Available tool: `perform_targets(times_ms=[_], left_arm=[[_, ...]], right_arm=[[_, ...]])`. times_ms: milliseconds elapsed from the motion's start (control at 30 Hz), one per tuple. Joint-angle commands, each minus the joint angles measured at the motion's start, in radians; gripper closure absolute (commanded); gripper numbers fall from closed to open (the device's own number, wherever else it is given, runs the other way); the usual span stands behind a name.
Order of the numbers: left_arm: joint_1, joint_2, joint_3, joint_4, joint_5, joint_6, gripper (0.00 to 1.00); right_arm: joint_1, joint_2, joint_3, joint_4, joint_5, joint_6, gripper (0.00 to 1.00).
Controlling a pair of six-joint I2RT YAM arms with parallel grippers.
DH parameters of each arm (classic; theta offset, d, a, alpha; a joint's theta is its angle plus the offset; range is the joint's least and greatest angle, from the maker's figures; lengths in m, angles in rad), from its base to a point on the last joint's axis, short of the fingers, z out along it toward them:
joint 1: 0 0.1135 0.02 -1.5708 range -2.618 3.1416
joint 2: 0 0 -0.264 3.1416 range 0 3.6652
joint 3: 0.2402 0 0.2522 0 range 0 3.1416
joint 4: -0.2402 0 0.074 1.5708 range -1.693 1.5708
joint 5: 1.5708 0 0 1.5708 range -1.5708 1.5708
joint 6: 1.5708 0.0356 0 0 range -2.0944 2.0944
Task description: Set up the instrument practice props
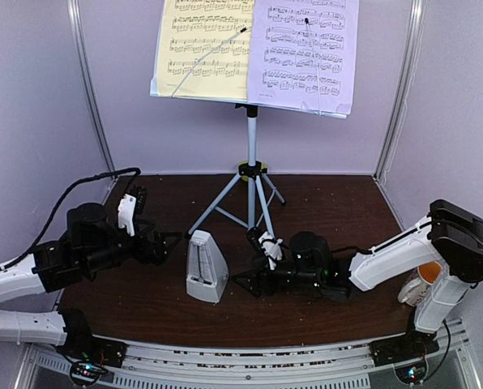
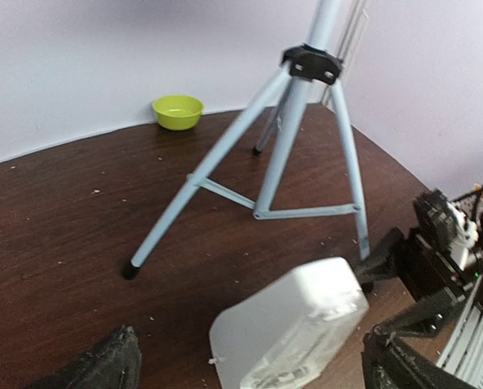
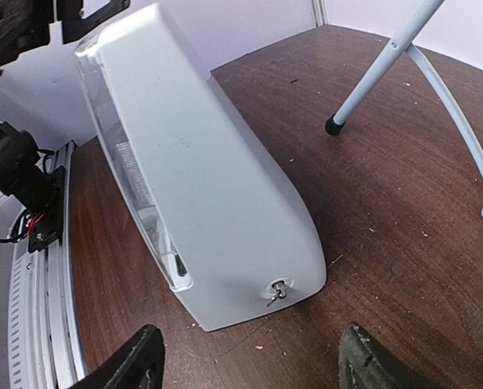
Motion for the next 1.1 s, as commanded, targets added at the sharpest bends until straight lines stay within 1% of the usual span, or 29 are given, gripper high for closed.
perform_targets(times_ms=[0,67,133,200,300,400,533,633,767,867,1000,1067], left_arm=[[-0.156,0.039,0.027,-0.002,-0.204,-0.076,0.02],[-0.222,0.089,0.050,-0.006,-0.289,-0.083,0.02],[-0.265,0.145,0.076,-0.018,-0.360,-0.095,0.02],[-0.284,0.204,0.096,-0.006,-0.390,-0.121,0.02],[-0.318,0.292,0.112,0.063,-0.421,-0.142,0.02],[-0.324,0.380,0.139,0.092,-0.437,-0.190,0.02],[-0.328,0.476,0.183,0.104,-0.499,-0.238,0.02],[-0.328,0.565,0.220,0.076,-0.548,-0.273,0.02],[-0.328,0.655,0.254,0.041,-0.572,-0.325,0.04],[-0.327,0.691,0.251,0.050,-0.574,-0.356,0.08],[-0.328,0.711,0.242,0.054,-0.575,-0.370,0.17],[-0.328,0.704,0.241,0.050,-0.580,-0.361,0.24]], right_arm=[[-0.009,0.002,-0.014,-0.011,0.046,0.034,0.26],[-0.009,0.003,-0.016,-0.008,0.043,0.039,0.26],[-0.010,0.001,-0.019,-0.005,0.044,0.043,0.26],[-0.010,0.000,-0.020,-0.003,0.043,0.044,0.26],[-0.010,-0.002,-0.024,-0.003,0.046,0.044,0.26],[-0.010,-0.005,-0.027,-0.002,0.052,0.046,0.25],[-0.009,-0.008,-0.030,0.002,0.059,0.049,0.23],[-0.009,-0.008,-0.031,0.005,0.070,0.051,0.23],[-0.010,-0.008,-0.033,0.010,0.074,0.050,0.23],[-0.009,-0.009,-0.038,0.014,0.077,0.050,0.23],[-0.009,-0.010,-0.045,0.025,0.080,0.052,0.23],[-0.009,-0.008,-0.047,0.031,0.079,0.051,0.23]])
